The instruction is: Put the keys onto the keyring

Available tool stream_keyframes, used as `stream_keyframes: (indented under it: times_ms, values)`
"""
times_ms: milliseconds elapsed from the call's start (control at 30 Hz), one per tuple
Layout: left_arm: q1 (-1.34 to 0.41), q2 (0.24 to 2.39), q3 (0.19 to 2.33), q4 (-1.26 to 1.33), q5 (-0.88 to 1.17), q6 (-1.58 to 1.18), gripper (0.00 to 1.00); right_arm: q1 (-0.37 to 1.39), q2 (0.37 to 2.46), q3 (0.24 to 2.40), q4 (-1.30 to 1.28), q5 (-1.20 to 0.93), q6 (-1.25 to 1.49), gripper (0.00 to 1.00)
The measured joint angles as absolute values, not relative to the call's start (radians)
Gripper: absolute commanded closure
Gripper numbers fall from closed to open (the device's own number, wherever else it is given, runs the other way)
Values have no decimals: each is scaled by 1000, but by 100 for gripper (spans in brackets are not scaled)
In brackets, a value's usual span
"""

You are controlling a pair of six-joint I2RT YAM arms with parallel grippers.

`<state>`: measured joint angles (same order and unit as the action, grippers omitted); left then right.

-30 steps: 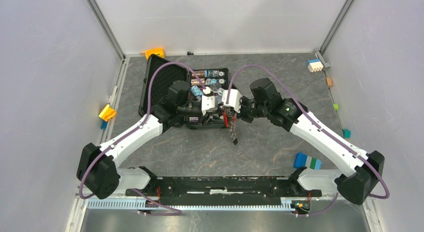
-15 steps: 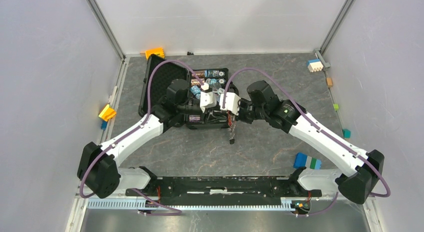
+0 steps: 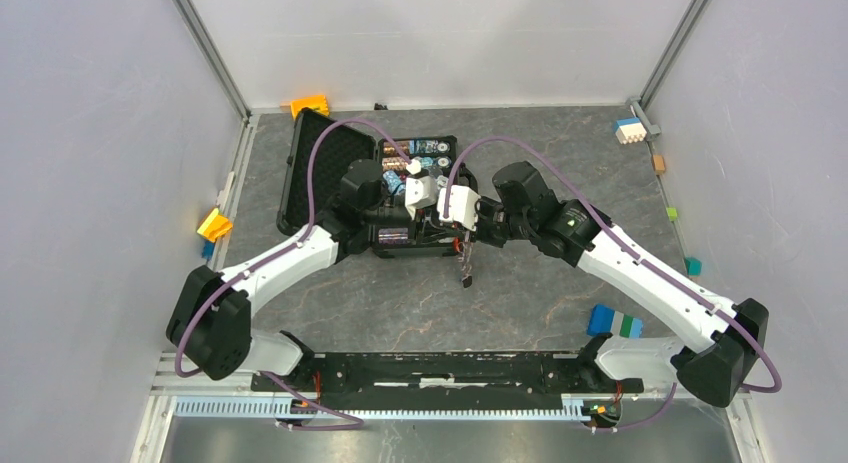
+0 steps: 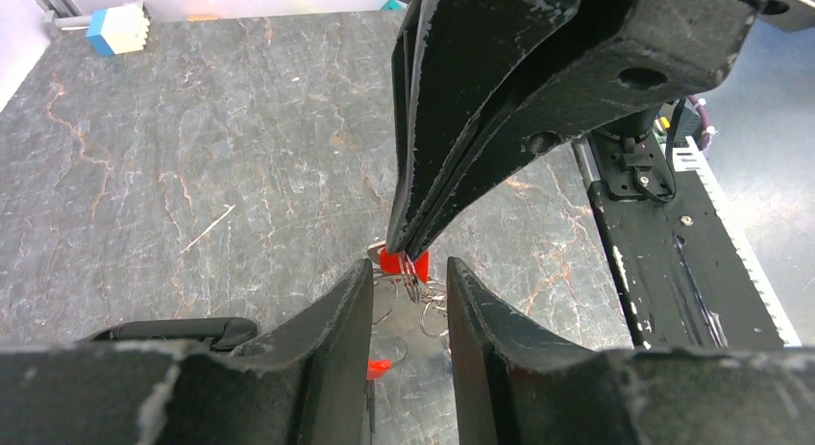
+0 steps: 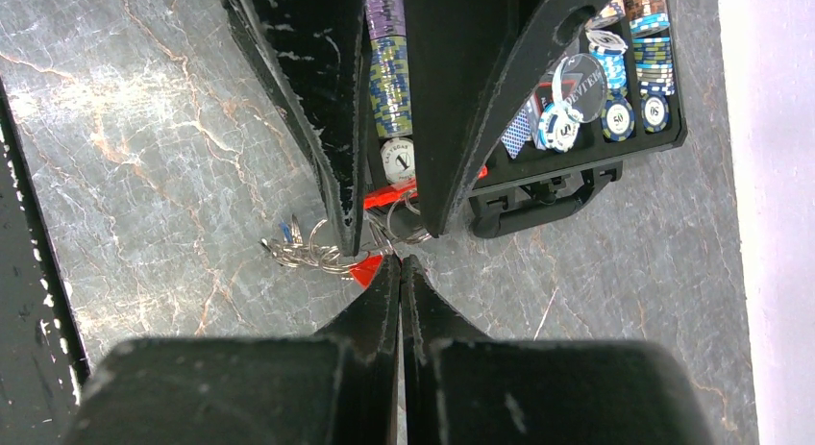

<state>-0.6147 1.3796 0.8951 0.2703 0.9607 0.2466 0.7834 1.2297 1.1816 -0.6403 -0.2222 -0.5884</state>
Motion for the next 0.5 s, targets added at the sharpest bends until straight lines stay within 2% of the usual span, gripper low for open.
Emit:
stream_keyframes:
  times_ms: [500]
  values:
    - [-606, 1348, 864, 286, 982, 242, 51, 783, 1230, 1182, -640, -223, -581, 100]
